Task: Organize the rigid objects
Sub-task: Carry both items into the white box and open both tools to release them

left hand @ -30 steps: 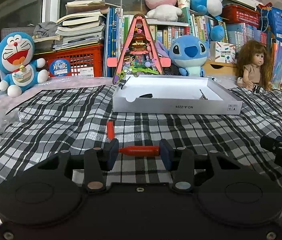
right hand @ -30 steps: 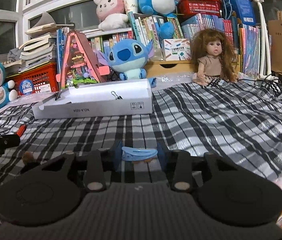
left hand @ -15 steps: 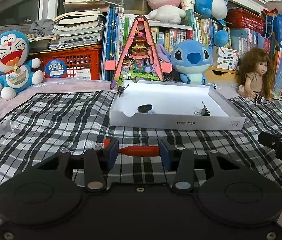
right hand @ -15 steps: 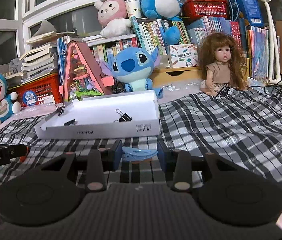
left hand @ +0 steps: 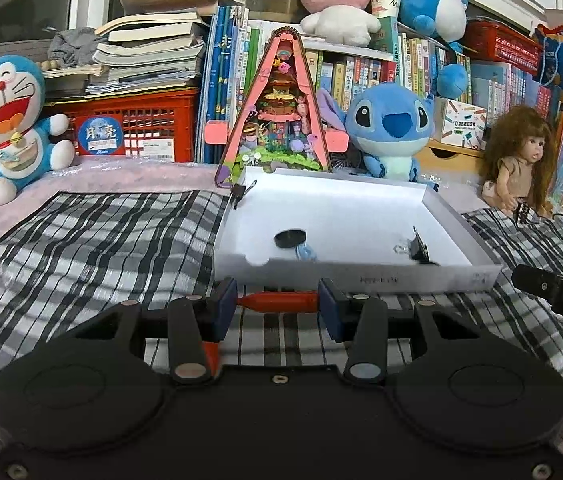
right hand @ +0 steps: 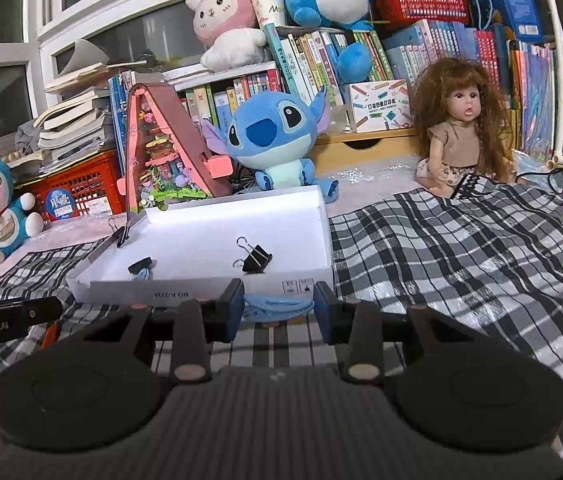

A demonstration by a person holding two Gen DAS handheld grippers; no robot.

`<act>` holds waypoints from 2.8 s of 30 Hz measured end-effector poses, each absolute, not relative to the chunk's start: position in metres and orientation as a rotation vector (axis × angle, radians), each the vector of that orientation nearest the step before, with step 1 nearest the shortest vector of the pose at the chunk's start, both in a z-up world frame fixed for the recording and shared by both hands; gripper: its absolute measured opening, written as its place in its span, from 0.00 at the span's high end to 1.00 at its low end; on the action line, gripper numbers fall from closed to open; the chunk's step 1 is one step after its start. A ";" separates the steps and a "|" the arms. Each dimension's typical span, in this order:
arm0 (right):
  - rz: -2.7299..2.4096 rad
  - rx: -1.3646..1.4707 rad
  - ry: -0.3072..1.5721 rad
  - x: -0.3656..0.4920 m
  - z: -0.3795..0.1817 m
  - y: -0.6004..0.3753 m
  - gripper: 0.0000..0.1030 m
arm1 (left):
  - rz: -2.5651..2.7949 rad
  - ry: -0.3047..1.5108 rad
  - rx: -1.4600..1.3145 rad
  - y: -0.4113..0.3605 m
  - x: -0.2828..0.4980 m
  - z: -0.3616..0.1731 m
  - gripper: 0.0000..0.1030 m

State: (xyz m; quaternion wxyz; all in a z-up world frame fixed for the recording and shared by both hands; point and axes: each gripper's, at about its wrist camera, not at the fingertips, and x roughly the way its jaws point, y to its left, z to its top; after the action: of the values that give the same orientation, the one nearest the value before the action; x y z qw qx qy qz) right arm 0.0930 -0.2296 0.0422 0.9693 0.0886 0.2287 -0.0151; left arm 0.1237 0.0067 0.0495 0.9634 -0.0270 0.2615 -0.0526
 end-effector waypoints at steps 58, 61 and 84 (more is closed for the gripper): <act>0.016 0.272 0.779 0.306 0.013 -0.223 0.58 | -0.032 0.729 -0.088 -0.022 0.329 0.011 0.59; 0.019 0.262 0.776 0.306 0.011 -0.221 0.58 | -0.034 0.725 -0.071 -0.024 0.328 0.010 0.59; 0.038 0.240 0.760 0.299 0.010 -0.222 0.56 | -0.058 0.714 -0.022 -0.029 0.324 0.007 0.49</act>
State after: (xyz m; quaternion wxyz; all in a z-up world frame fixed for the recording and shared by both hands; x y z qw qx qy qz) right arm 0.2988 -0.2222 0.0097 0.9215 0.1168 0.3698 0.0186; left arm 0.3241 -0.0294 0.0071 0.9365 -0.0108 0.3493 -0.0284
